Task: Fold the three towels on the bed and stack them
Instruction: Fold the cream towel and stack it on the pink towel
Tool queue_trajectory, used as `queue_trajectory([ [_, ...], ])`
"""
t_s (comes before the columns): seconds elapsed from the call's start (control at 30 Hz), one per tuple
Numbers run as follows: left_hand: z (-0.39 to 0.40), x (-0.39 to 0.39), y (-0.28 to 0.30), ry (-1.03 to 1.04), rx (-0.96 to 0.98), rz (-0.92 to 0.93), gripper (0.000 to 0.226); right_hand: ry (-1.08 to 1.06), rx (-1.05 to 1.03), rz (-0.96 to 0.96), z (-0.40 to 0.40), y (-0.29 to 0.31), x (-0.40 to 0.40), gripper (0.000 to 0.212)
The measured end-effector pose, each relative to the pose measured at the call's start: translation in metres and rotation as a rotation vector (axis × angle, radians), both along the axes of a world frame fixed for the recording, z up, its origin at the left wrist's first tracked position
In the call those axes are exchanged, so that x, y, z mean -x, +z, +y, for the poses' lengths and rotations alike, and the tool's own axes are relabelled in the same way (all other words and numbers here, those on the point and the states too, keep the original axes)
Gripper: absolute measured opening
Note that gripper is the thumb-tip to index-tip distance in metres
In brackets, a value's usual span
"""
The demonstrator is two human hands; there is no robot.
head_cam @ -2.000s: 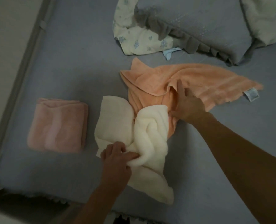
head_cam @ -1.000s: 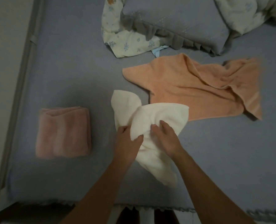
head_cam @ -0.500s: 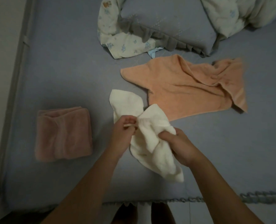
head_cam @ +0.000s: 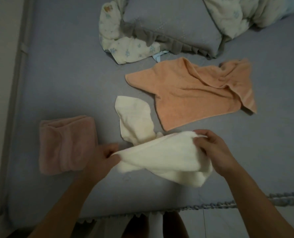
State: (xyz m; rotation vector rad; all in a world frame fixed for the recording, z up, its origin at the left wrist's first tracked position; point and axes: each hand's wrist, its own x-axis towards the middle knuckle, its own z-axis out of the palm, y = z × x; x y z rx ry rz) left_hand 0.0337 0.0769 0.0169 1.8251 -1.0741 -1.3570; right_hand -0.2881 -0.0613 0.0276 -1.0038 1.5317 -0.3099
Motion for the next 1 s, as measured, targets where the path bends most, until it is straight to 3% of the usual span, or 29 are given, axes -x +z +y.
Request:
queue_trajectory([
  [0.07, 0.034, -0.014, -0.004, 0.317, -0.113, 0.122, 0.018, 0.123, -0.025, 0.055, 0.011, -0.015, -0.014, 0.041],
  [0.13, 0.054, -0.025, -0.002, 0.508, -0.231, 0.212, 0.011, 0.327, -0.056, 0.093, 0.024, -0.031, -0.03, 0.061],
  [0.2, 0.055, -0.026, 0.009, 0.497, -0.249, 0.24, 0.008, 0.541, -0.071, 0.13, 0.04, -0.044, -0.046, 0.073],
  [0.23, 0.046, -0.024, 0.016, 0.46, -0.226, 0.218, 0.017, 0.607, -0.068, 0.147, 0.047, -0.048, -0.054, 0.072],
  [0.3, 0.016, -0.02, 0.026, 0.306, -0.129, 0.079, 0.025, 0.633, -0.05, 0.154, 0.057, -0.057, -0.066, 0.065],
  [0.37, -0.018, -0.011, 0.029, 0.181, -0.011, -0.002, 0.016, 0.591, -0.075, 0.162, 0.063, -0.068, -0.074, 0.07],
  [0.43, -0.046, -0.004, 0.025, 0.247, 0.055, 0.033, 0.007, 0.591, -0.082, 0.286, 0.064, -0.075, -0.077, 0.073],
  [0.5, -0.06, -0.006, 0.012, 0.346, 0.095, 0.003, 0.026, 0.623, -0.03, 0.416, 0.061, -0.078, -0.075, 0.074],
  [0.57, -0.06, -0.01, -0.009, 0.394, 0.049, -0.173, 0.045, 0.636, 0.027, 0.455, 0.053, -0.081, -0.074, 0.08],
  [0.63, -0.046, -0.007, -0.032, 0.503, -0.129, -0.161, 0.059, 0.567, 0.053, 0.359, 0.048, -0.085, -0.075, 0.07],
  [0.7, -0.023, 0.01, -0.054, 0.604, -0.333, 0.001, 0.068, 0.424, -0.02, 0.22, 0.047, -0.09, -0.08, 0.049],
  [0.77, 0.003, 0.031, -0.071, 0.644, -0.421, 0.154, 0.071, 0.333, -0.076, 0.228, 0.048, -0.099, -0.086, 0.047],
  [0.87, 0.029, 0.047, -0.08, 0.647, -0.45, 0.234, 0.078, 0.385, -0.151, 0.258, 0.048, -0.104, -0.088, 0.042],
  [0.93, 0.039, 0.047, -0.072, 0.598, -0.424, 0.299, 0.06, 0.424, -0.202, 0.185, 0.05, -0.097, -0.084, 0.029],
  [1.0, 0.052, 0.046, -0.054, 0.543, -0.332, 0.361, 0.049, 0.334, -0.114, 0.152, 0.049, -0.083, -0.075, 0.019],
])
